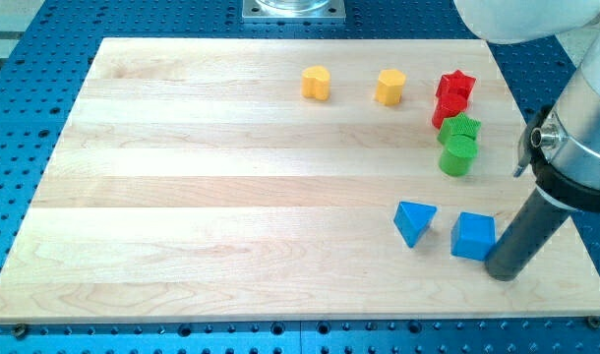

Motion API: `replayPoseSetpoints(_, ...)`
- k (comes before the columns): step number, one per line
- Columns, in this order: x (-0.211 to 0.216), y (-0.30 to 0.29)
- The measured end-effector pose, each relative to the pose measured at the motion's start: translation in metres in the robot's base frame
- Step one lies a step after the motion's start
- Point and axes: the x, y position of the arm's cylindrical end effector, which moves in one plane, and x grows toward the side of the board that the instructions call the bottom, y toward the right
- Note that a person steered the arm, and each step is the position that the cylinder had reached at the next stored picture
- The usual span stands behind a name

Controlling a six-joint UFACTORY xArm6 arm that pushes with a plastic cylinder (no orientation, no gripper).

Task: Keep blue blocks parallel to each other

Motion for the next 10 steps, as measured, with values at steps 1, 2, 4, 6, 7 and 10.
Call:
replayPoseSetpoints(1,0.008,-0.006)
replayPoseSetpoints(2,0.004,-0.018)
replayPoseSetpoints(4,-0.020,-0.022)
replayPoseSetpoints(6,-0.014,-0.019)
replayPoseSetpoints(7,-0.007,-0.065)
replayPoseSetpoints(10,-0.021,-0.071)
